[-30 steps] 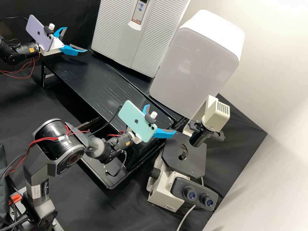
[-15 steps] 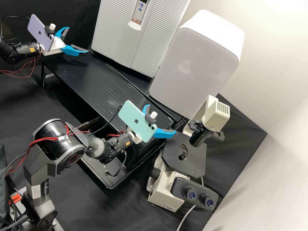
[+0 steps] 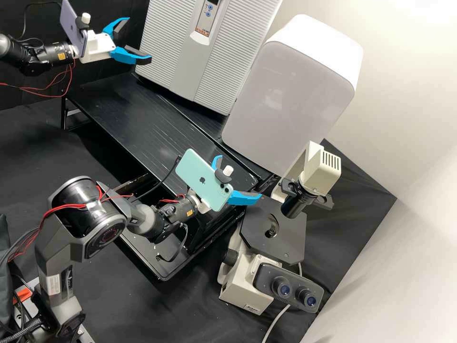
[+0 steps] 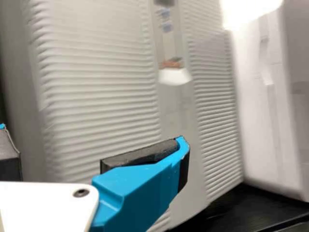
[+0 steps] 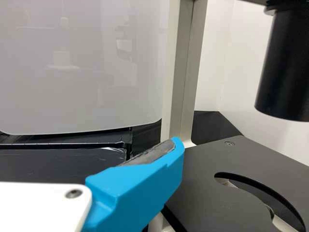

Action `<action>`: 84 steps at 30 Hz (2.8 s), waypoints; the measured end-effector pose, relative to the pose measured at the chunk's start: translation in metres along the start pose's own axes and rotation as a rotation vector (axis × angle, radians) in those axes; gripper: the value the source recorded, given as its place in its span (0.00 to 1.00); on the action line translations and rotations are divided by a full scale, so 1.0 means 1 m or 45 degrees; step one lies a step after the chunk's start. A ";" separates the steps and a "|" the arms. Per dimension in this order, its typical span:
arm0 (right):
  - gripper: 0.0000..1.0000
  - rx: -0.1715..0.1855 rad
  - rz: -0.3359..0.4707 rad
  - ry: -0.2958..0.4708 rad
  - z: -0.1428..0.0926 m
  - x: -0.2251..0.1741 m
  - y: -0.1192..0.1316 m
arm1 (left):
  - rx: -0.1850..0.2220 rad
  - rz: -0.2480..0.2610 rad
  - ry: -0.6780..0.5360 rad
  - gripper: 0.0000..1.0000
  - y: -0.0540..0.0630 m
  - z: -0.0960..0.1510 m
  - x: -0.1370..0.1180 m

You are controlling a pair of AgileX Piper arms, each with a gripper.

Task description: Open the incubator door

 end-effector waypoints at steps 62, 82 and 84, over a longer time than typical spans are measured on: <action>1.00 0.000 0.000 0.000 0.000 0.000 0.000 | 0.055 0.089 -0.106 0.00 0.075 0.024 0.019; 1.00 0.000 0.000 0.000 0.000 0.000 0.000 | -0.032 0.025 -0.141 0.00 0.061 0.035 0.021; 1.00 0.000 0.000 0.000 0.000 0.000 0.000 | -0.047 0.025 -0.141 0.00 0.061 0.035 0.021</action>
